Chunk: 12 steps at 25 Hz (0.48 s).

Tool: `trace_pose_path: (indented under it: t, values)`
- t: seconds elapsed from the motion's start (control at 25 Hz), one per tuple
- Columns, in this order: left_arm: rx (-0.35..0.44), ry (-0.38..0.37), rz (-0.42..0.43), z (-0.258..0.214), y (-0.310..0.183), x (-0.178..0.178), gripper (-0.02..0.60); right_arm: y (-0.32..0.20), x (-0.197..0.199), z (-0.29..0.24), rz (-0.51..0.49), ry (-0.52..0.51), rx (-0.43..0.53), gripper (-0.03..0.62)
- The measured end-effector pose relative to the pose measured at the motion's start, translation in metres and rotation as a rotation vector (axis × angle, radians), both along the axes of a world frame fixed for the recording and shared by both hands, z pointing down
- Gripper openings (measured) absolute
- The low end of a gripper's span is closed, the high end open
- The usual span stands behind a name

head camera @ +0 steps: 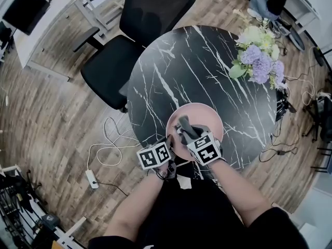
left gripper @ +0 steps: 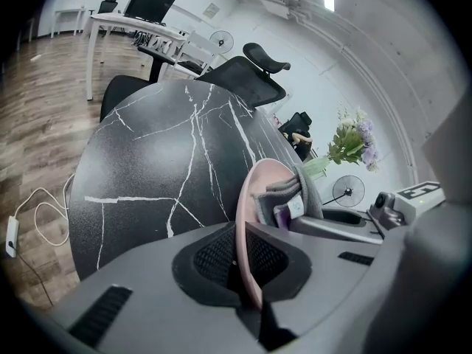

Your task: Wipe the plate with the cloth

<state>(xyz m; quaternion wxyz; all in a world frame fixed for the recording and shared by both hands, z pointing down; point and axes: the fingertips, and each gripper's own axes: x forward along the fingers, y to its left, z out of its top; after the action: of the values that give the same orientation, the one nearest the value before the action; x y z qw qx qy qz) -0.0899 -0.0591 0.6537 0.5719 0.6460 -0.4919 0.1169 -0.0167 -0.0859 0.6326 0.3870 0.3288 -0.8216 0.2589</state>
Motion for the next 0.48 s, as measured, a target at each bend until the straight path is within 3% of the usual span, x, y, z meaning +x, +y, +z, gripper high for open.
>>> trace_pose_path:
  t: [0.24, 0.48]
  values:
    - [0.000, 0.000, -0.007, -0.001, 0.000, 0.000, 0.032, 0.032, -0.021, 0.006, -0.041, -0.045, -0.085, 0.109]
    - [0.003, -0.005, -0.011, -0.001, 0.000, 0.000, 0.032, 0.048, -0.023, 0.008, -0.105, -0.010, -0.095, 0.109]
